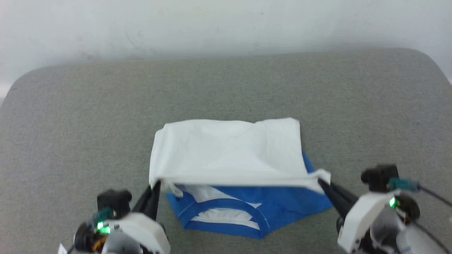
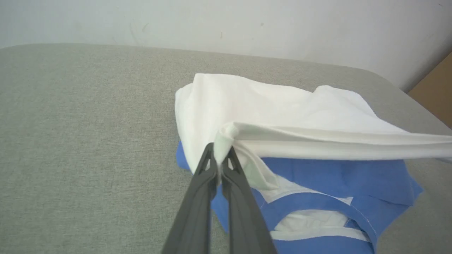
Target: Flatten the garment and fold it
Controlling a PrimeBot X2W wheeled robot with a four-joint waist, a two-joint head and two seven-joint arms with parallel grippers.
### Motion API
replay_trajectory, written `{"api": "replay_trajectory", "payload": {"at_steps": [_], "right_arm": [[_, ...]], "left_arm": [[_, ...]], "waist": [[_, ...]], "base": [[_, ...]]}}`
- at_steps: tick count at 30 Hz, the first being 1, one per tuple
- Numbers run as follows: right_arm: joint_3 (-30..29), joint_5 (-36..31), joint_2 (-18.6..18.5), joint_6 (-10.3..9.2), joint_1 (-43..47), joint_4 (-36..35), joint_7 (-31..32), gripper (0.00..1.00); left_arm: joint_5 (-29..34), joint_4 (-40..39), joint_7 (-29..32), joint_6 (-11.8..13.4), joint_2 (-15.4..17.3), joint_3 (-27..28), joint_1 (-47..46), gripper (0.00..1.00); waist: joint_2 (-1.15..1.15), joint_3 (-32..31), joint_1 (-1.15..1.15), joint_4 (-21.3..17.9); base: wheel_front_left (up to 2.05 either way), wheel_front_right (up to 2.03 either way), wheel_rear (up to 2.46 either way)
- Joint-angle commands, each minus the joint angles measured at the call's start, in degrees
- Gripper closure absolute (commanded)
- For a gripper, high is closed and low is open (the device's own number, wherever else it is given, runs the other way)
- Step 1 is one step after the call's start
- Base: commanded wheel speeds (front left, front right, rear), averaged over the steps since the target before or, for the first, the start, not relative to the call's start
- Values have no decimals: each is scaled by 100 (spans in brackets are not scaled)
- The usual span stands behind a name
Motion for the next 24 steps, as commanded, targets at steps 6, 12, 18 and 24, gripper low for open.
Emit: {"api": "replay_trajectory", "payload": {"at_steps": [6,12,18,24], "right_arm": [[-810,-522,547,-13,1180,-442,376,100],[-1218,-1171,896,-13,1537,-328,404,100],[-1230,-1592,1186,-13,1659,-92,343,0],[-1203,-1604,1266,-13,1617,-400,69,0]], "left_arm": [[-87,-293,233,212,11,-169,824,100],[-54,148,283,132,-79,-445,962,100],[-342,671,202,-97,-349,-499,836,0],[-395,713,-201,-121,-446,-391,747,0]], "waist": [[0,-25,2,-47],[0,2,2,-35],[0,16,2,-45],[0,-82,2,-127]], "base": [[0,0,0],[0,0,0],[0,0,0],[0,0,0]]}}
